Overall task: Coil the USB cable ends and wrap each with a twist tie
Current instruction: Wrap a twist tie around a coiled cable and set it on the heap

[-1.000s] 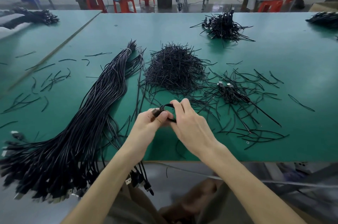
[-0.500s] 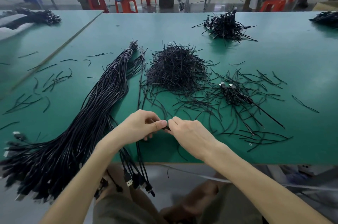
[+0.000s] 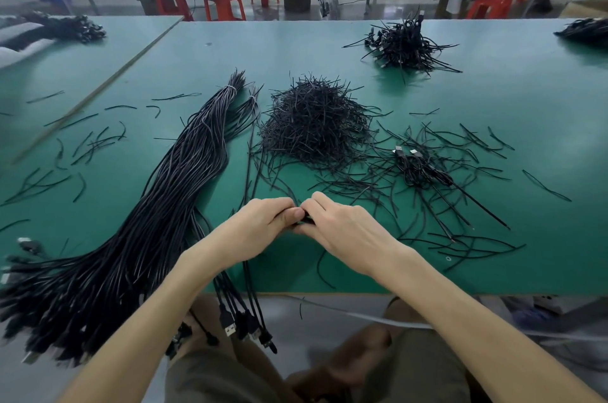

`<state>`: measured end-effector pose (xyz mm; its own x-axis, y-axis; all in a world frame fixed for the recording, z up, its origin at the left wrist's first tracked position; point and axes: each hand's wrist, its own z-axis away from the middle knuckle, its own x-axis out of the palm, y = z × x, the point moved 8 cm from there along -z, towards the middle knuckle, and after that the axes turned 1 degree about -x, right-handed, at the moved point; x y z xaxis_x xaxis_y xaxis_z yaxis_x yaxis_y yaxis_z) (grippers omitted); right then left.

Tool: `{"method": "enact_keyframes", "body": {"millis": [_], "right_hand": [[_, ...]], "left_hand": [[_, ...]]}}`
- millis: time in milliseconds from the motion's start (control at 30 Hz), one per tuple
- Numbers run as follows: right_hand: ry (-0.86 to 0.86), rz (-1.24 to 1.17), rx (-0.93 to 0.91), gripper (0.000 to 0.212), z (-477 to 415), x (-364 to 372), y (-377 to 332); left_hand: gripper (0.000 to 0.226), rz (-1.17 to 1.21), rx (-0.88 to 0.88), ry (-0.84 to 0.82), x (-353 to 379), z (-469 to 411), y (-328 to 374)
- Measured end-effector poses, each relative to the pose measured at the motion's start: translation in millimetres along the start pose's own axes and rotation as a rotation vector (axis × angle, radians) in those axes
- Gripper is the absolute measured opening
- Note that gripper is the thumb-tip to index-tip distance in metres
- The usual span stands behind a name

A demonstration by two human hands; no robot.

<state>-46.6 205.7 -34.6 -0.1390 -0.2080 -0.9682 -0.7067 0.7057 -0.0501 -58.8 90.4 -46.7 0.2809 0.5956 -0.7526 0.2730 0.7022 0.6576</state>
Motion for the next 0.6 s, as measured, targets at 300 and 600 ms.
{"method": "enact_keyframes", "body": {"millis": [300, 600], "right_hand": [[0.114, 0.009, -0.042, 0.028, 5, -3, -1], [0.394, -0.076, 0.126, 0.047, -8, -20, 22]], "left_hand": [[0.044, 0.173, -0.061, -0.24, 19, 1, 0], [0.044, 0.028, -0.144, 0.28, -6, -27, -21]]}}
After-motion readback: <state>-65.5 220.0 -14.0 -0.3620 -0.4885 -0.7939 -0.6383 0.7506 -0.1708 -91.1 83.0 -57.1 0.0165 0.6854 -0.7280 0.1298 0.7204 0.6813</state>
